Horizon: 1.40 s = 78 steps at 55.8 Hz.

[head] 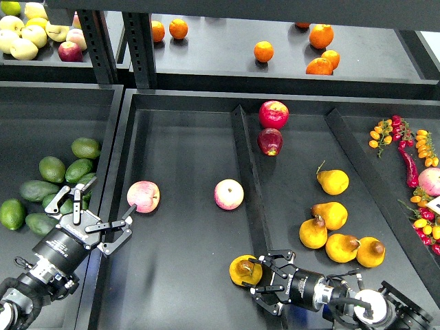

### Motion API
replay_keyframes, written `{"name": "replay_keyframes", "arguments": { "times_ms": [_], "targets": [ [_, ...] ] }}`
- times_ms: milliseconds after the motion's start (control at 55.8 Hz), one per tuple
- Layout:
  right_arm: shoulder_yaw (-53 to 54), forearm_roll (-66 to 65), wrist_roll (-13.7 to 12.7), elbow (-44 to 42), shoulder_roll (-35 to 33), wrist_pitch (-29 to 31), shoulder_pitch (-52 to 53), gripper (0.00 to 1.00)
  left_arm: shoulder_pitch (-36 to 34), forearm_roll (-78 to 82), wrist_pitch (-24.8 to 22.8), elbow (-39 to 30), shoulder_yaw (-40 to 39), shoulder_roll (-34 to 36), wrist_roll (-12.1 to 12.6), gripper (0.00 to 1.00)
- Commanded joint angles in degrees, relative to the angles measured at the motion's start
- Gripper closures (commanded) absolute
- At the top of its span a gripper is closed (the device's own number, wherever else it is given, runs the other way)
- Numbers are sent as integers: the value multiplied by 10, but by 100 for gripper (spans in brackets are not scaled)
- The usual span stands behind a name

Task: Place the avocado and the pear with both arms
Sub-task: 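Close the right gripper on the yellow-orange pear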

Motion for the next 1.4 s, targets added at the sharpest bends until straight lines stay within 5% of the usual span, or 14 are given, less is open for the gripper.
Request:
{"name": "replay_keyframes", "arguments": {
  "times_ms": [0,108,233,377,1381],
  "targets": [
    [1,1,0,-3,7,0,1,21,2,0,0,0,0,0,0,1],
    [1,1,0,-11,9,0,3,24,4,0,0,0,1,0,0,0],
    [2,1,0,-13,14,0,4,40,4,0,0,0,1,0,0,1],
    [3,1,0,-14,15,0,4,67,4,0,0,0,1,0,0,0],
    [54,-11,0,24,6,0,6,82,4,-1,0,1,9,0,0,0]
  ]
}}
